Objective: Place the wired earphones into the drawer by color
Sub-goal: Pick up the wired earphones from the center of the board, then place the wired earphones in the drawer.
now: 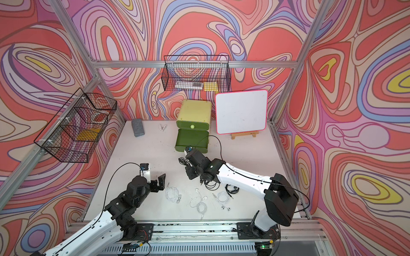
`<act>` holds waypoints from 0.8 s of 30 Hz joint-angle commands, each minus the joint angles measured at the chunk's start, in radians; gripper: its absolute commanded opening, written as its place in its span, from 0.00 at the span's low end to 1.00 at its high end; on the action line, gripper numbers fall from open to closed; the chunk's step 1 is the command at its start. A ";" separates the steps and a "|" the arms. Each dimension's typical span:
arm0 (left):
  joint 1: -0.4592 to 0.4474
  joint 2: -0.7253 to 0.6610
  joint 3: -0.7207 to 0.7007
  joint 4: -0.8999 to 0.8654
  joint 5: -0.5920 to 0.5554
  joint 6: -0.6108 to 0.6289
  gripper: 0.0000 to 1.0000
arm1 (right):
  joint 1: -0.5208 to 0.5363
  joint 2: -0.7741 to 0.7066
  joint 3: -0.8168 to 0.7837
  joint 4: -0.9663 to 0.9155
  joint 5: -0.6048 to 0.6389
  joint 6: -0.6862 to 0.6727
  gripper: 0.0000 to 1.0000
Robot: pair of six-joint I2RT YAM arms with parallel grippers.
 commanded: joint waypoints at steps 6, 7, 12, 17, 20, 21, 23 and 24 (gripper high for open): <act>-0.001 -0.038 0.040 -0.091 0.011 0.045 0.99 | -0.008 0.048 0.165 -0.013 0.150 -0.119 0.00; -0.001 -0.042 0.033 -0.086 0.015 0.047 0.99 | -0.012 0.067 0.192 -0.016 0.154 -0.129 0.00; -0.001 -0.061 0.022 -0.079 0.023 0.048 0.99 | -0.037 0.168 0.303 -0.021 0.156 -0.164 0.00; -0.001 -0.093 0.014 -0.090 0.031 0.042 0.99 | -0.064 0.275 0.400 -0.028 0.144 -0.182 0.00; -0.001 -0.113 0.012 -0.100 0.029 0.039 0.99 | -0.086 0.329 0.454 -0.035 0.135 -0.186 0.00; -0.001 -0.118 0.009 -0.101 0.029 0.038 0.99 | -0.093 0.346 0.467 -0.036 0.129 -0.187 0.00; -0.001 -0.129 0.007 -0.103 0.029 0.037 0.99 | -0.107 0.374 0.496 -0.036 0.118 -0.189 0.00; -0.001 -0.133 0.005 -0.103 0.029 0.037 0.99 | -0.113 0.390 0.511 -0.035 0.112 -0.190 0.00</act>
